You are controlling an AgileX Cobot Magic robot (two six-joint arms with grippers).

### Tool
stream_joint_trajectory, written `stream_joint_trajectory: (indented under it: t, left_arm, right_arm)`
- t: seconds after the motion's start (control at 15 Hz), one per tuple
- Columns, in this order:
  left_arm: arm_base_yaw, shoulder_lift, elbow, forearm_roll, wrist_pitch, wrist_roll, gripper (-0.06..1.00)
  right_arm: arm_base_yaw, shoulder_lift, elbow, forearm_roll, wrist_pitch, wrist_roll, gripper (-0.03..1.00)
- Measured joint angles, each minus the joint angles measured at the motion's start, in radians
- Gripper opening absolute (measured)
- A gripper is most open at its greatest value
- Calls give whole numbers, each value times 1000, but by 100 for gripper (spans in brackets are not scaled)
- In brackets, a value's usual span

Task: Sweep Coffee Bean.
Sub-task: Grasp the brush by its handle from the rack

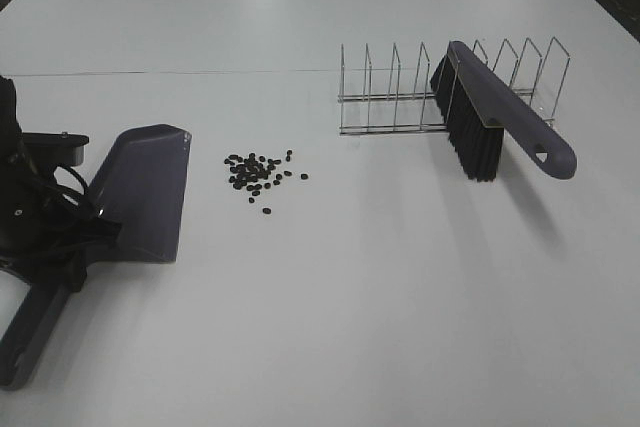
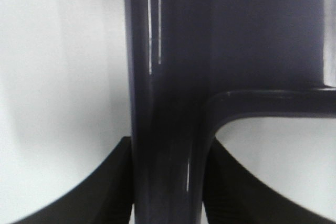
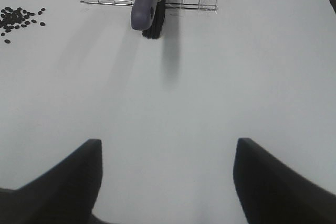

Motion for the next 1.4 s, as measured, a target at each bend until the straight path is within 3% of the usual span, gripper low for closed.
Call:
stream_joint_trajectory:
  t: [0.13,0.33,0.47,0.67,0.8,1.13,1.4]
  left_arm:
    - [0,0,0,0,0,4,34]
    - [0,0,0,0,-3,4,34]
    - [0,0,0,0,-4,5,34]
    - [0,0,0,0,-4,8,34]
    - [0,0,0,0,-4,8,34]
    - [0,0,0,-18,-2,8,34]
    - [0,0,0,-18,-1,8,34]
  right_arm:
    - [0,0,0,0,0,0,65]
    - [0,84,-42,0,1,0,89]
    - [0,171,-75,0,7,0,96]
    - [0,451,-193,21,42,0,98]
    - [0,784,-377,79,98,0,98]
    - [0,1160,-575,114,114,0,98]
    - [0,1452,-839,127,114,0,98]
